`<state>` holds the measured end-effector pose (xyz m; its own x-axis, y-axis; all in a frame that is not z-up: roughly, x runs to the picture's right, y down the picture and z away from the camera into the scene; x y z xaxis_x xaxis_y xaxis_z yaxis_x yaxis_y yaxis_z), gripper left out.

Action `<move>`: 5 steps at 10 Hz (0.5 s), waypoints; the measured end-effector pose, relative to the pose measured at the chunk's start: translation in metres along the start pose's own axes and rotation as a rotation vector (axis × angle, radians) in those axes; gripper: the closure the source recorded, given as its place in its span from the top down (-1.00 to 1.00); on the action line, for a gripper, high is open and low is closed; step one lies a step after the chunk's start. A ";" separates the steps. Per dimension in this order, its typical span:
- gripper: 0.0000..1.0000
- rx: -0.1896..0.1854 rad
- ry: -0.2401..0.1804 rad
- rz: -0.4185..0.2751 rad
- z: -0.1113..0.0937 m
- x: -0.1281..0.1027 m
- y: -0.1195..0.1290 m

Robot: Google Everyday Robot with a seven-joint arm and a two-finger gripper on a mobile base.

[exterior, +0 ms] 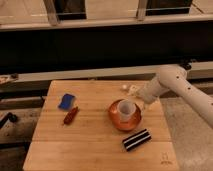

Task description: Place the ceramic cup in the ceramic bowl

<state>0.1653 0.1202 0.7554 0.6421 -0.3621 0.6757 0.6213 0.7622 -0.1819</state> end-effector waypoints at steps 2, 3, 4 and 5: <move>0.60 0.004 -0.002 0.004 0.000 0.002 0.001; 0.60 0.006 -0.002 0.005 0.000 0.003 0.000; 0.60 0.007 -0.004 0.005 0.001 0.003 0.000; 0.60 0.008 -0.004 0.005 0.001 0.003 0.000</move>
<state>0.1665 0.1194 0.7586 0.6431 -0.3561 0.6779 0.6147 0.7681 -0.1796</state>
